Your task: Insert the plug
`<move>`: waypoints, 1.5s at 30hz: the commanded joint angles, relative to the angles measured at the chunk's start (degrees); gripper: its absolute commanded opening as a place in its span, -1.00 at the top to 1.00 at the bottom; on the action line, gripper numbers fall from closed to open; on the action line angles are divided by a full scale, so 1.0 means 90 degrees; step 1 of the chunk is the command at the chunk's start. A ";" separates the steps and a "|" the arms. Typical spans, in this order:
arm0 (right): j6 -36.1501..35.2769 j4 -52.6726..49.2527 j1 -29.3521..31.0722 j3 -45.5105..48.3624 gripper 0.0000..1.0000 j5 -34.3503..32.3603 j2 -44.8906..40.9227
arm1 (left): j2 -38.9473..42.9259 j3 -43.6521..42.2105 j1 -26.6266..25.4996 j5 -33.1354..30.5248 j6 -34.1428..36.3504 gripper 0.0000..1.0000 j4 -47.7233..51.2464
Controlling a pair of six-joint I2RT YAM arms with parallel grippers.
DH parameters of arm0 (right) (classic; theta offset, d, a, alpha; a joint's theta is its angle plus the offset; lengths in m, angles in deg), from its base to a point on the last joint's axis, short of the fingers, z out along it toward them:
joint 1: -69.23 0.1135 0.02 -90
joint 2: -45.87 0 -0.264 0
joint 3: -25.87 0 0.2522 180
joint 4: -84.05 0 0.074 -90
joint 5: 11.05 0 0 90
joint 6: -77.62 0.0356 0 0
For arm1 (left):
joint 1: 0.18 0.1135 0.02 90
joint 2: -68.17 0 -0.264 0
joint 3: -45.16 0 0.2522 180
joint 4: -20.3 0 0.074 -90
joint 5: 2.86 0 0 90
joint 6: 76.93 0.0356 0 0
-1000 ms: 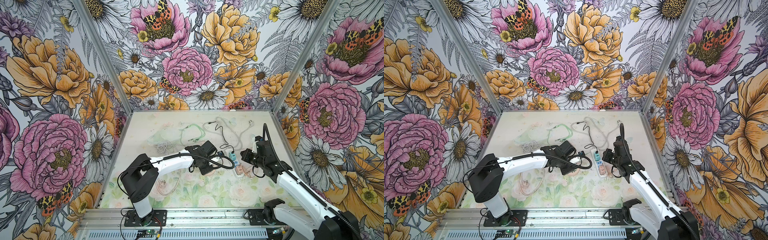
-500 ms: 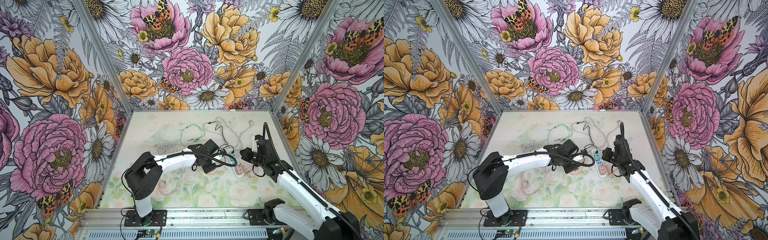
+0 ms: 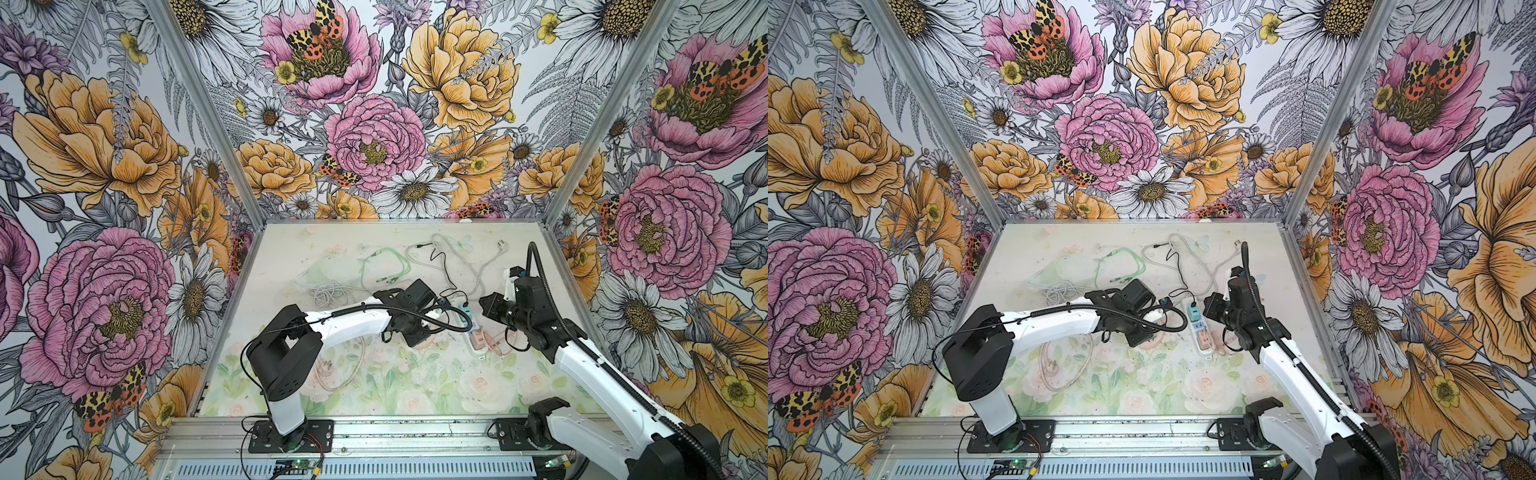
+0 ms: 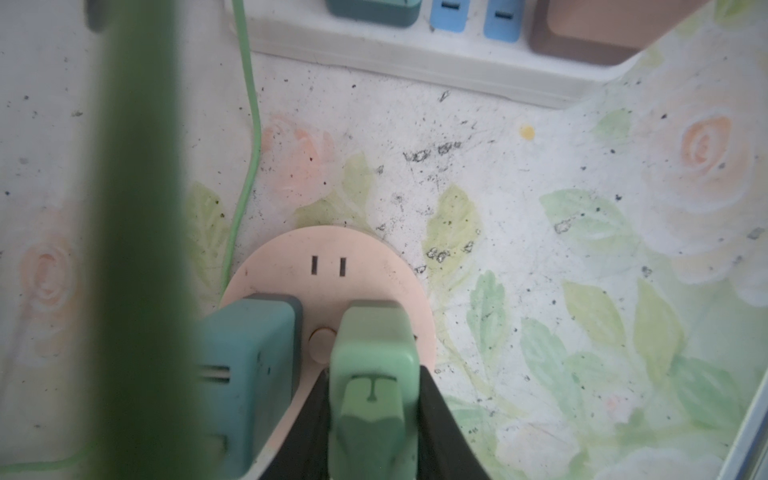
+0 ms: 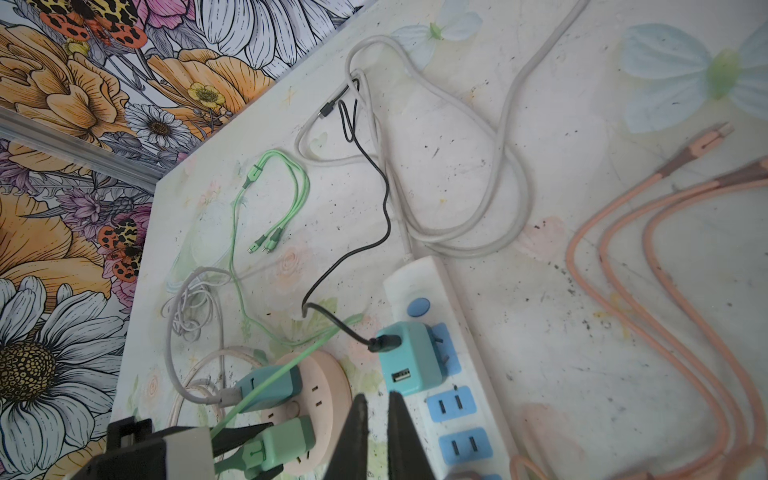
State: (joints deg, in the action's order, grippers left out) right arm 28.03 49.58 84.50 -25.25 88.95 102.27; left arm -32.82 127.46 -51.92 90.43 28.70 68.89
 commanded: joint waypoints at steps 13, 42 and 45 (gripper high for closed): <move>-0.0144 0.0063 -0.0057 -0.0233 0.74 0.0090 -0.0062 | 0.0011 -0.0126 0.0105 -0.0523 -0.0348 0.18 0.1196; -0.1910 -0.0205 -0.1249 -0.2206 -0.12 -0.0378 0.1433 | 0.4209 -0.0509 0.3993 0.0293 -0.1236 -0.33 -0.0008; -0.2111 -0.0185 -0.1856 -0.2383 -0.19 -0.0431 0.1807 | 0.4134 -0.0897 0.4628 -0.0052 -0.1237 -0.36 -0.0796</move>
State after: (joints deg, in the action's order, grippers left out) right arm 12.44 48.22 70.95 -45.10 86.65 116.13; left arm 5.52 122.69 -13.39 90.58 18.93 70.33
